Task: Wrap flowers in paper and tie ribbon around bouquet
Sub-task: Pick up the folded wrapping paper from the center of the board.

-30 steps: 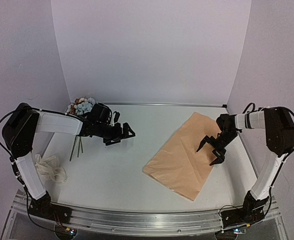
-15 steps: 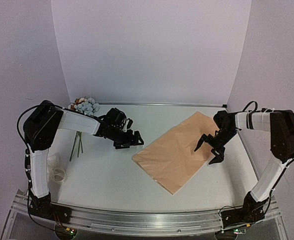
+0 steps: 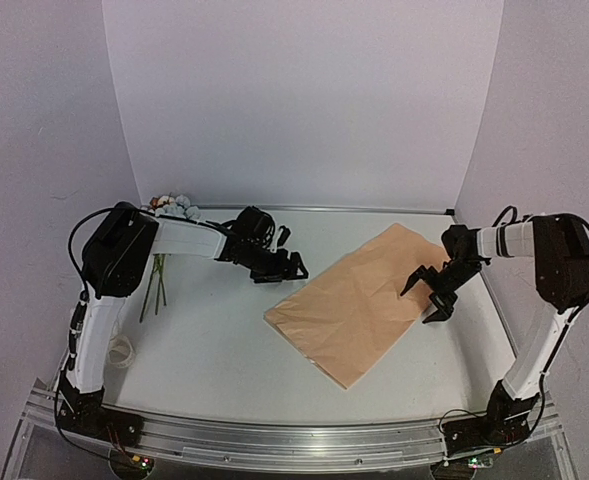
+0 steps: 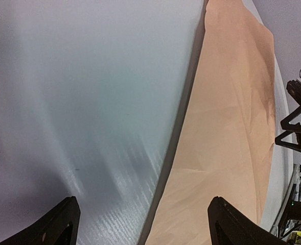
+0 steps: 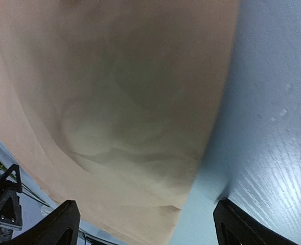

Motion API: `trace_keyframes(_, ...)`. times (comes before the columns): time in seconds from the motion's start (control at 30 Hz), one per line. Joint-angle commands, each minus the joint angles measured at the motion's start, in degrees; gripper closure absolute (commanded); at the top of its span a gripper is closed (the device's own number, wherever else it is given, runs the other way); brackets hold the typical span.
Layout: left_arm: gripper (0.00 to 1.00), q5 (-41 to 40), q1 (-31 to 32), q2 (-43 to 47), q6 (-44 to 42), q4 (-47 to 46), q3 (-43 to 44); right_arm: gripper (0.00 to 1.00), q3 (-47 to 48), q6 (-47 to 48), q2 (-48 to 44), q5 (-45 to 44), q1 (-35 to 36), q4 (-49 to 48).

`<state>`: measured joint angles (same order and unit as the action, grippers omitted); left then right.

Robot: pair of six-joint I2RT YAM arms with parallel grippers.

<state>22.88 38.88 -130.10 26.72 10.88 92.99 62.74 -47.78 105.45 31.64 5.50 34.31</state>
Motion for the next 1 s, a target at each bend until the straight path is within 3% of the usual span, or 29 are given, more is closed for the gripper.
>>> trace_keyframes(0.0, 0.14, 4.2, 2.1, -1.7, 1.4, 1.4, 0.8, 0.12, 3.1, -0.8, 5.7, 0.0, 0.2, -4.3)
trace_keyframes(0.2, 0.25, 5.6, 4.2, 3.0, 9.0, -4.5, -8.7, 0.19, 7.9, -0.4, 9.1, 1.5, 2.4, -3.7)
trace_keyframes(0.47, 0.4, -2.0, 4.7, 15.7, 13.8, -6.8, -22.3, 0.21, 13.7, 4.5, 11.5, 0.9, 7.8, 3.5)
trace_keyframes(0.9, 0.85, -2.8, 4.7, 17.7, 11.2, -1.7, -19.8, 0.21, 12.4, 4.1, 10.8, -0.4, 11.6, 4.5)
trace_keyframes(0.97, 0.96, -3.5, 4.7, 18.5, 10.7, -0.6, -19.3, 0.21, 12.5, 4.1, 10.9, -0.4, 11.8, 4.7)
